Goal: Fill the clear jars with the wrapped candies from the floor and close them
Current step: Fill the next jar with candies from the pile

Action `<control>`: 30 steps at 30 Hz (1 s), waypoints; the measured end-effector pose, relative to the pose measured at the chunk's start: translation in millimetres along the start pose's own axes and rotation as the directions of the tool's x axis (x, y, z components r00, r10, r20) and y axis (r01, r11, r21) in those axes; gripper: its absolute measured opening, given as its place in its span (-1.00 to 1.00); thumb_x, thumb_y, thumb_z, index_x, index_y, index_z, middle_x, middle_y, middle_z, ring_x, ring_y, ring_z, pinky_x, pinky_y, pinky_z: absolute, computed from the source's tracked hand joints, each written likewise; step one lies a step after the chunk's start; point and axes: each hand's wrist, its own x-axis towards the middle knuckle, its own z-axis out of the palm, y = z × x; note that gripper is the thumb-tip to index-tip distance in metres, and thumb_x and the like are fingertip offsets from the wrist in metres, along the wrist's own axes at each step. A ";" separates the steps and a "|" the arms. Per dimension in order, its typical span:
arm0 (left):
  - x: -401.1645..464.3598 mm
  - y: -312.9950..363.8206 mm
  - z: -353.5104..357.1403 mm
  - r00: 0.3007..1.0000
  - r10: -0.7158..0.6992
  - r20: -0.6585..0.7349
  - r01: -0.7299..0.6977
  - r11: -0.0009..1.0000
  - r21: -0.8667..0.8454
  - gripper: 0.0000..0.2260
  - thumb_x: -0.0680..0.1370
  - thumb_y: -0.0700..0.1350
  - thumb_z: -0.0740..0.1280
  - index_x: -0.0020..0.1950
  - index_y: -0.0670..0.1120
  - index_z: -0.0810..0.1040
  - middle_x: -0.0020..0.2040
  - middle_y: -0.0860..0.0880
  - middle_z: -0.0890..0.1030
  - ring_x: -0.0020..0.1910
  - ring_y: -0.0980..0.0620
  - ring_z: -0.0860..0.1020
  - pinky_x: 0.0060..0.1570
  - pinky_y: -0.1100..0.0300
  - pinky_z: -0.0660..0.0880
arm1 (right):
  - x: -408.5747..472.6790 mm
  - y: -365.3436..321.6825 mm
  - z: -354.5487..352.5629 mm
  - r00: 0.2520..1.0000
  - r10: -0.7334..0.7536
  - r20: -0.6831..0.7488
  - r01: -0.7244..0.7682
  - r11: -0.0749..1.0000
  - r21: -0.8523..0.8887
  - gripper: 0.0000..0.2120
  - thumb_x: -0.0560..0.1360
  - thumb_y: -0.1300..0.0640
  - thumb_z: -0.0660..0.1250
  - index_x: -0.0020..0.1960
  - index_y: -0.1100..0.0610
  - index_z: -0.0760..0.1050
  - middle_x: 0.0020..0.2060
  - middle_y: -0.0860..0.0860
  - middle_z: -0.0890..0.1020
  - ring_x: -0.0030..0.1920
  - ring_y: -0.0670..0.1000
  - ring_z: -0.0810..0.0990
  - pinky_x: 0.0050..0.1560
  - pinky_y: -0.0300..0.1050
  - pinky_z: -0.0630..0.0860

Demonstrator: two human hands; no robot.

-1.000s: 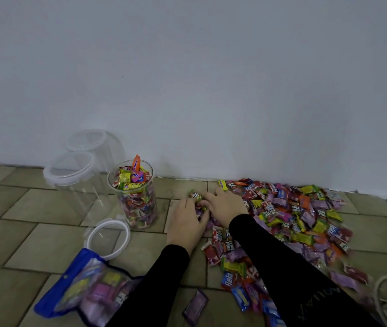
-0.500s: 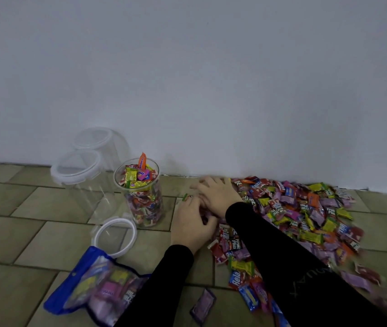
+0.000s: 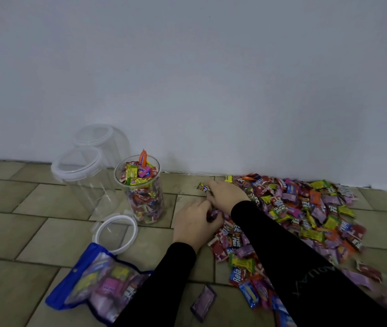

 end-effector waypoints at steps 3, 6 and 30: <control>-1.7 0.3 -1.9 0.998 0.047 -0.033 -0.045 0.998 0.040 -0.70 0.43 0.14 0.22 -0.39 -0.02 0.32 -0.47 0.01 0.45 -0.46 -0.03 0.44 -0.50 0.16 0.24 | -3.6 -0.8 -5.5 1.000 0.020 -0.014 -0.020 0.999 -0.037 -0.68 0.64 0.08 0.06 0.30 0.22 0.34 0.11 0.20 0.59 0.10 0.21 0.56 -0.02 0.02 0.43; -0.3 1.2 -5.6 0.994 0.095 -0.050 -0.092 0.994 0.066 -0.67 0.48 0.13 0.21 -0.41 -0.01 0.31 -0.51 0.00 0.42 -0.50 -0.01 0.41 -0.50 0.21 0.15 | -8.8 1.0 -13.0 0.995 0.037 -0.095 -0.043 0.997 -0.060 -0.72 0.65 0.06 0.04 0.24 0.21 0.34 0.04 0.18 0.62 0.04 0.21 0.59 0.02 0.04 0.38; -24.6 138.4 -66.0 0.975 -0.221 -0.026 0.150 0.741 -0.654 -0.59 0.62 0.10 0.20 -0.34 -0.10 0.29 -0.44 0.00 0.27 -0.43 0.09 0.22 -0.42 0.21 0.10 | -157.2 -1.4 -141.2 0.749 0.400 -0.528 0.007 0.792 0.610 -0.74 0.65 0.04 0.11 0.16 0.20 0.42 -0.19 0.11 0.61 -0.25 0.10 0.55 -0.22 0.02 0.46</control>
